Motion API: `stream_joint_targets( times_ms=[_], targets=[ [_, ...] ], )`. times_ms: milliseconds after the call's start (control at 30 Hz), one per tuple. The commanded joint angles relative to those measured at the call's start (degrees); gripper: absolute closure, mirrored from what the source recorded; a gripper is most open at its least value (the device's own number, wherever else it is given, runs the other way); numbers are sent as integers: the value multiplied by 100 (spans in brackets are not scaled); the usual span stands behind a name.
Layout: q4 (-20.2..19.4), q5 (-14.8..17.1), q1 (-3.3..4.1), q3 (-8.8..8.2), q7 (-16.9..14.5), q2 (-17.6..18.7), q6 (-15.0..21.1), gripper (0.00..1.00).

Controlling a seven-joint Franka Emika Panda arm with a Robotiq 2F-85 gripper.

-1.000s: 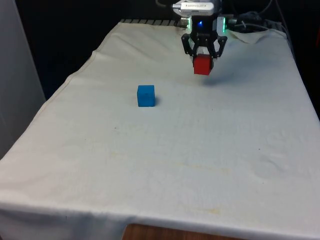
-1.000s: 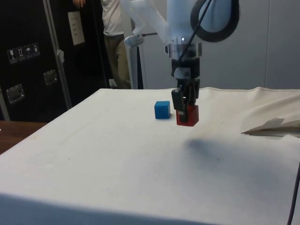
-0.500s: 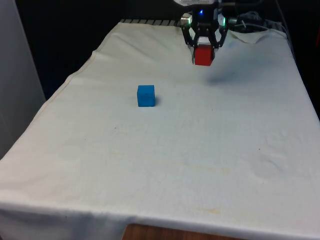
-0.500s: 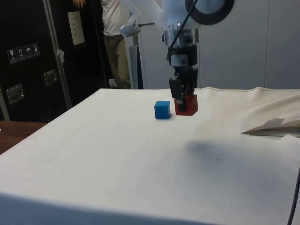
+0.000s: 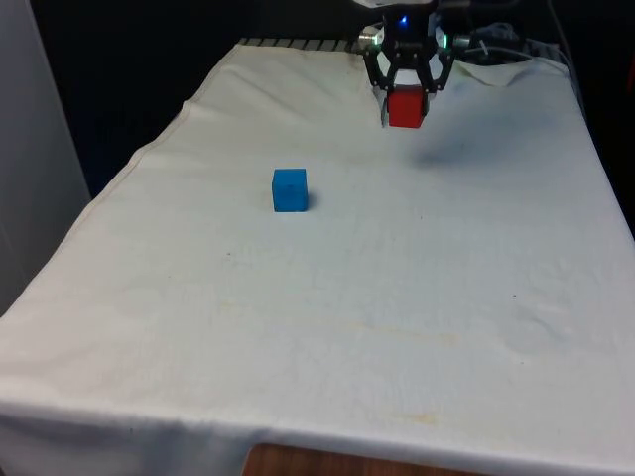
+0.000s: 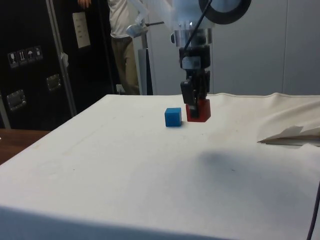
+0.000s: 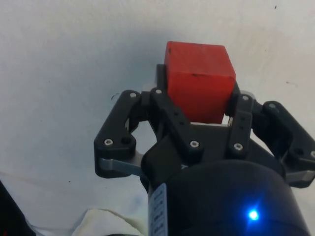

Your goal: Stack the two cubes.

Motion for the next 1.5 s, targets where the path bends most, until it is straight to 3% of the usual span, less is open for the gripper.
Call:
stream_joint_targets(
  times_ms=[0, 433, 833, 1467],
  targets=[
    [11, -29, -11, -6, -11, -11, 11, 100],
    [160, -6, -46, -155, -74, 103, 23, 100],
    [304, 0, -29, -338, -57, 212, 6, 100],
    [550, -17, -52, -556, 286, 367, -17, 100]
  ],
)
